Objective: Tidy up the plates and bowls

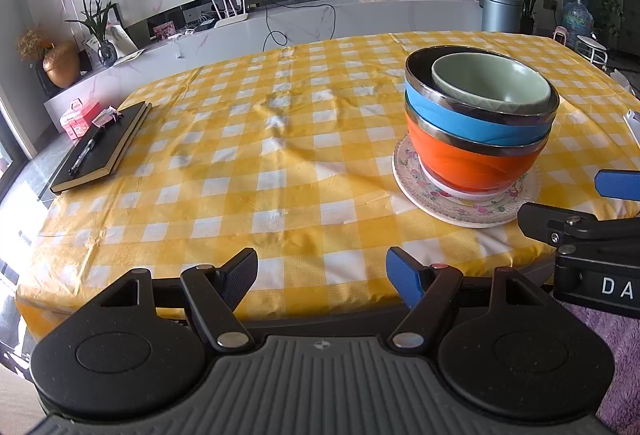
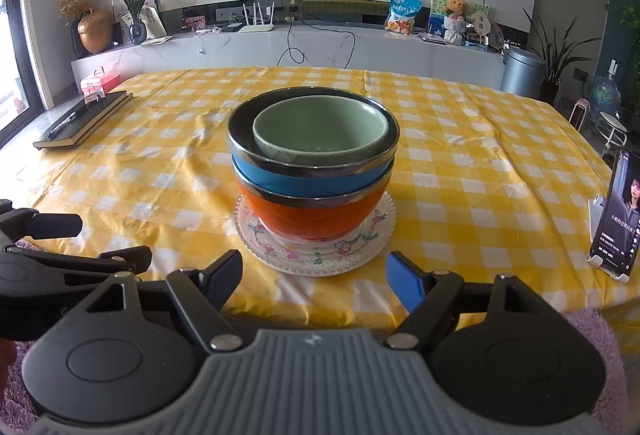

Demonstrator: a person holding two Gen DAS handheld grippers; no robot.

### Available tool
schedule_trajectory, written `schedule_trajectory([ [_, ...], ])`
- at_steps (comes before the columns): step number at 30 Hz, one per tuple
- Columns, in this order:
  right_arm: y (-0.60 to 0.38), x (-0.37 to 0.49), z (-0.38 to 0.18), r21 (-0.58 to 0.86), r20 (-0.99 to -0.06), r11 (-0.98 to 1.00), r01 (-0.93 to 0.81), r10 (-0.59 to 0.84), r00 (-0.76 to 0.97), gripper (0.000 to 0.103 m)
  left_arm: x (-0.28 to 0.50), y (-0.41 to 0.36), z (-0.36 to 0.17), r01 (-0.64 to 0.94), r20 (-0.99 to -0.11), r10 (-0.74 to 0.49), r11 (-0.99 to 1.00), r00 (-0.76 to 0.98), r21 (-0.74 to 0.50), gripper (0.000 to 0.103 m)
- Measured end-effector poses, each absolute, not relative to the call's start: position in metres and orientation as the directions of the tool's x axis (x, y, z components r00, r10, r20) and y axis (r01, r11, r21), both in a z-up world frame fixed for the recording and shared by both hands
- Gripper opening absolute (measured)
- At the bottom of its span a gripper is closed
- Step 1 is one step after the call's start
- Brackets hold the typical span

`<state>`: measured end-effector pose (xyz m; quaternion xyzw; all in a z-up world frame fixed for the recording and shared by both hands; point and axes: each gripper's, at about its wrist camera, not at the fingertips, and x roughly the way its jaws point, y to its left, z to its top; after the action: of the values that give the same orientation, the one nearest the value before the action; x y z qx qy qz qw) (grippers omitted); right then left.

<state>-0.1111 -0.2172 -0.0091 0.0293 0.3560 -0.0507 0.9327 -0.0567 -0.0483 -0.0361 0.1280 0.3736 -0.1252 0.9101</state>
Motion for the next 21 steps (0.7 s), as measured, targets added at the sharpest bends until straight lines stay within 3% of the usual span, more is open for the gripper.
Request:
schedule_trajectory([
  [21, -0.2154, -0.1115, -0.008, 0.017, -0.665, 0.993, 0.114, -0.074, 0.743, 0.078, -0.0588, -0.0486, -0.0336, 0.318, -0.708, -0.127, 0.937, 0.695, 0.145, 0.086],
])
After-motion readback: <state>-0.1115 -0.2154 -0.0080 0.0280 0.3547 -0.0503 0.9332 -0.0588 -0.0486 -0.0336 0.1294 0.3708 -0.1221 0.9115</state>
